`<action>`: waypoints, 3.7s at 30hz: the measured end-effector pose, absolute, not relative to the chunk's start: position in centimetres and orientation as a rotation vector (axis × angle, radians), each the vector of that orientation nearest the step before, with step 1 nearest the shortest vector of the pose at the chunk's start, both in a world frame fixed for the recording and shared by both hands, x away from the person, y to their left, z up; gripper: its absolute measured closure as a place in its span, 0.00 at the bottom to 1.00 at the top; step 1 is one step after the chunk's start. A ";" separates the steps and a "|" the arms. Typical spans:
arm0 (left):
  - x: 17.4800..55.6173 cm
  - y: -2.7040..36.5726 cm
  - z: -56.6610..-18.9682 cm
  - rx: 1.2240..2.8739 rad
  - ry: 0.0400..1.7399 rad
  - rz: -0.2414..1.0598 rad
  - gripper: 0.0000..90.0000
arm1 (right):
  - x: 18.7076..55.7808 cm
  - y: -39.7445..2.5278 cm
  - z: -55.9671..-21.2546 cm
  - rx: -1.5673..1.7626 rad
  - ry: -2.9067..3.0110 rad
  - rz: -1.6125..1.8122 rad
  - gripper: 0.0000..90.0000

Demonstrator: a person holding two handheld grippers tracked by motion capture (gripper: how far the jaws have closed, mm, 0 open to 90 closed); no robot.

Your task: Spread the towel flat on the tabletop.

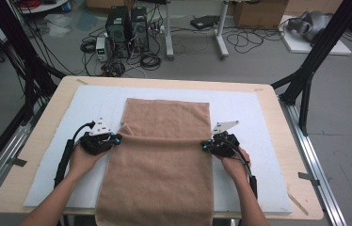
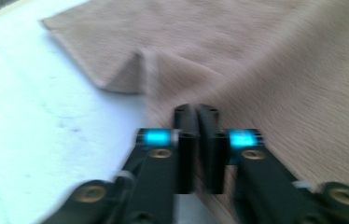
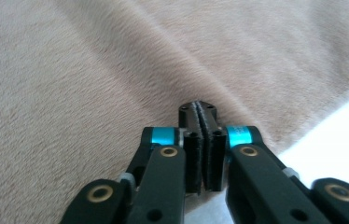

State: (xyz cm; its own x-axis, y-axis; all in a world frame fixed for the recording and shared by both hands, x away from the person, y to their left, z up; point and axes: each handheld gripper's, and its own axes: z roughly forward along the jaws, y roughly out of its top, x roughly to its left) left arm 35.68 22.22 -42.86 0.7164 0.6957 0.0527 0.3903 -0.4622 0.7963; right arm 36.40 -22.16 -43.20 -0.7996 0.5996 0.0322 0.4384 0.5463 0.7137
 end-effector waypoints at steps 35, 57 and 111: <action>26.6 22.4 -42.9 2.141 0.538 0.234 0.65 | 28.5 -20.4 -43.2 0.512 2.830 1.310 0.76; 31.5 22.6 -40.4 2.078 0.704 0.317 0.46 | 34.2 -20.4 -40.9 0.732 2.629 1.313 0.33; 35.7 22.7 -37.5 2.015 0.784 0.342 0.41 | 37.5 -21.9 -37.6 0.793 2.537 1.272 0.26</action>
State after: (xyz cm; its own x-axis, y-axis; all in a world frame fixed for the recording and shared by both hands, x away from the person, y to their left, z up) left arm 35.73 22.74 -37.49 0.7587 0.6482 -0.0650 0.3938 -0.3769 0.8384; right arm 37.55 -21.87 -37.60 -0.8376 0.5426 0.0629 0.3750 0.4875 0.7885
